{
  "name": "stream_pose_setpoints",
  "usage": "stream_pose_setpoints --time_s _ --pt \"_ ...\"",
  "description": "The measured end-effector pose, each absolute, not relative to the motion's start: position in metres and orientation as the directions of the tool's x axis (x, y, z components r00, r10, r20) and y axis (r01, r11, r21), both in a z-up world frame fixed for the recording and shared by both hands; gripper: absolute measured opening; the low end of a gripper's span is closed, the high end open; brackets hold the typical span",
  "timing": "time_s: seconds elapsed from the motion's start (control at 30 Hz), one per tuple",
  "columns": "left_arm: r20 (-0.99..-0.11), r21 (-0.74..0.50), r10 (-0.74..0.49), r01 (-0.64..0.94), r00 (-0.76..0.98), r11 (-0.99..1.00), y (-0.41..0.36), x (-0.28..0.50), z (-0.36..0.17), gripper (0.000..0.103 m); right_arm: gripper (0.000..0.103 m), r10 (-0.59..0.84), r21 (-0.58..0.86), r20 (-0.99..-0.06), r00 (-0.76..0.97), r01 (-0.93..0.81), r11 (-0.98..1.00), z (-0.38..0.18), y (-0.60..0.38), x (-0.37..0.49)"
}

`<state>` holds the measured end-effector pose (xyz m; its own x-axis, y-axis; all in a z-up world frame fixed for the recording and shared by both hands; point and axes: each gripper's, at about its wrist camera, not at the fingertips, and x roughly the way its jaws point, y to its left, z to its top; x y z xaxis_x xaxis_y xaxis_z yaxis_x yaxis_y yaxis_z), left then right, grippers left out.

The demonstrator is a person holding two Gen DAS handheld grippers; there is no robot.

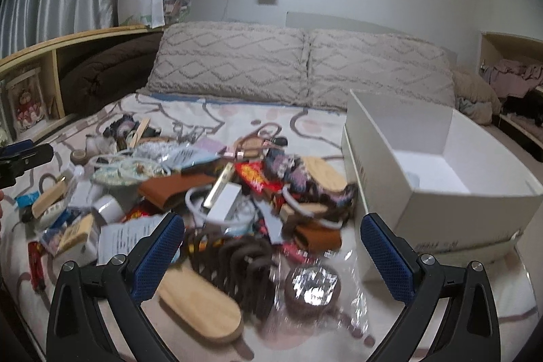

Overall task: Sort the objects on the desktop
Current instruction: 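Move both open grippers back over the cluttered pile on the bed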

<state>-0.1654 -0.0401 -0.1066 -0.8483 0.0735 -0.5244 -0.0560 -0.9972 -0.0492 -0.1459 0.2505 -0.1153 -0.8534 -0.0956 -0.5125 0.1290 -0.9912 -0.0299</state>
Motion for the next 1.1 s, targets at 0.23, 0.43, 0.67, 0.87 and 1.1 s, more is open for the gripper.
stream_pose_setpoints --time_s 0.23,0.43,0.67,0.87,1.1 --pt "-0.584 -0.080 0.074 -0.034 -0.808 -0.996 -0.047 -0.150 -0.132 0.103 0.103 -0.073 -0.028 -0.573 -0.816 0.108 -0.994 -0.133 0.246 -0.135" --pt "-0.634 -0.110 0.098 -0.036 -0.767 -0.993 -0.045 -0.137 -0.149 0.103 0.103 -0.085 0.002 -0.619 -0.781 0.108 -0.994 -0.145 0.244 -0.132" --pt "-0.632 -0.180 0.142 -0.034 -0.762 -0.983 -0.049 -0.117 -0.156 0.103 0.103 -0.082 -0.024 -0.636 -0.768 0.126 -0.992 -0.151 0.234 -0.126" --pt "-0.671 -0.295 0.246 -0.052 -0.699 -0.954 -0.051 -0.108 -0.172 0.103 0.103 -0.076 -0.023 -0.663 -0.744 0.122 -0.992 -0.157 0.237 -0.124" --pt "-0.702 -0.263 0.211 -0.029 -0.680 -0.964 -0.046 -0.113 -0.177 0.103 0.103 -0.034 -0.062 -0.697 -0.717 0.106 -0.992 -0.164 0.238 -0.124"
